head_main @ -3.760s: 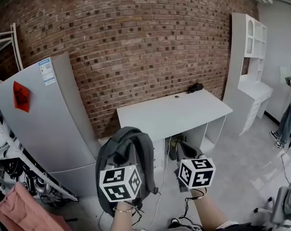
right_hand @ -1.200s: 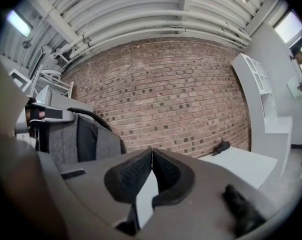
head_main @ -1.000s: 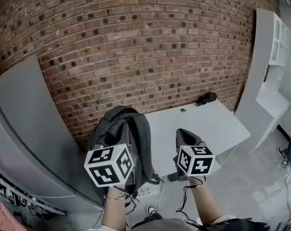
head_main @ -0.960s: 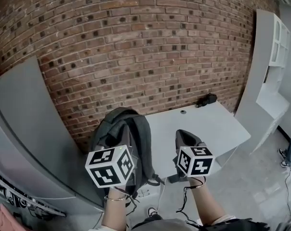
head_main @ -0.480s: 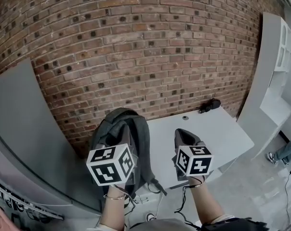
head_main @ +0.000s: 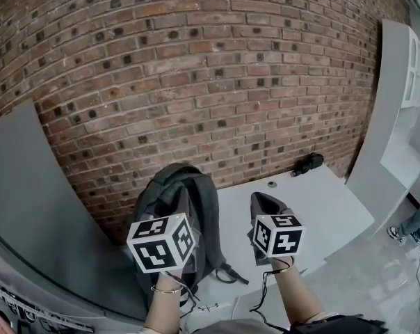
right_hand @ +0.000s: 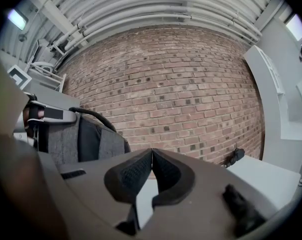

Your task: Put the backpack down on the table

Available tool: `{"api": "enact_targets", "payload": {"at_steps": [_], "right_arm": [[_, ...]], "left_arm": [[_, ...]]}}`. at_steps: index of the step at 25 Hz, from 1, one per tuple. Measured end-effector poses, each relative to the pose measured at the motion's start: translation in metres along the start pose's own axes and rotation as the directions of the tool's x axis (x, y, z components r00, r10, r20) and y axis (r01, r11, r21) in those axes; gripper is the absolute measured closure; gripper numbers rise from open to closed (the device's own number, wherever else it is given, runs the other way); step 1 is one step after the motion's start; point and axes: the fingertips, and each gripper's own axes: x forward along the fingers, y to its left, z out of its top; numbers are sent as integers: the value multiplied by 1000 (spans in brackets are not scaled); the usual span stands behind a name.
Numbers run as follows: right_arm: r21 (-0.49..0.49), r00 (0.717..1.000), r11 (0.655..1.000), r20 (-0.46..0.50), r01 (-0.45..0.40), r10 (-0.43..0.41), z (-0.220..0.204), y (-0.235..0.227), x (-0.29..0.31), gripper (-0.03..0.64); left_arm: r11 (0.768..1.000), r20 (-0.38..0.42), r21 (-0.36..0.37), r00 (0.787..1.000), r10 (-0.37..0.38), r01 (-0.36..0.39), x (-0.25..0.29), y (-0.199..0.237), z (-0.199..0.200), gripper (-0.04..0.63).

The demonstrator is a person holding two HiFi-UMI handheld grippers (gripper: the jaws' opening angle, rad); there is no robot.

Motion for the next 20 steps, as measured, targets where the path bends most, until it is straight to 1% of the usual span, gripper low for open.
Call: {"api": "enact_targets", "payload": {"at_steps": [3, 6, 10, 13, 17, 20], "right_arm": [[-3, 1000, 1000, 0, -4, 4, 5, -2, 20, 586], [4, 1000, 1000, -7, 9, -9, 5, -5, 38, 586], [-21, 999, 1000, -48, 16, -17, -5, -7, 58, 586], [-20, 998, 1000, -61, 8, -9, -9, -9, 69, 586], [-1, 997, 1000, -76, -6, 6, -18, -18, 86, 586], [2, 997, 999, -76, -33, 33, -13, -21, 101, 586]], "left_arm": [[1000, 10, -1, 1000, -3, 3, 19, 8, 7, 543], [1000, 9, 4, 1000, -6, 6, 37, 18, 10, 543], [1000, -9, -17, 1000, -21, 21, 56, 27, 5, 543], [999, -31, -23, 999, -26, 25, 66, 30, -5, 543], [1000, -22, 8, 1000, 8, -8, 76, 34, -7, 543], [999, -13, 8, 999, 42, -42, 82, 40, -1, 541]]}}
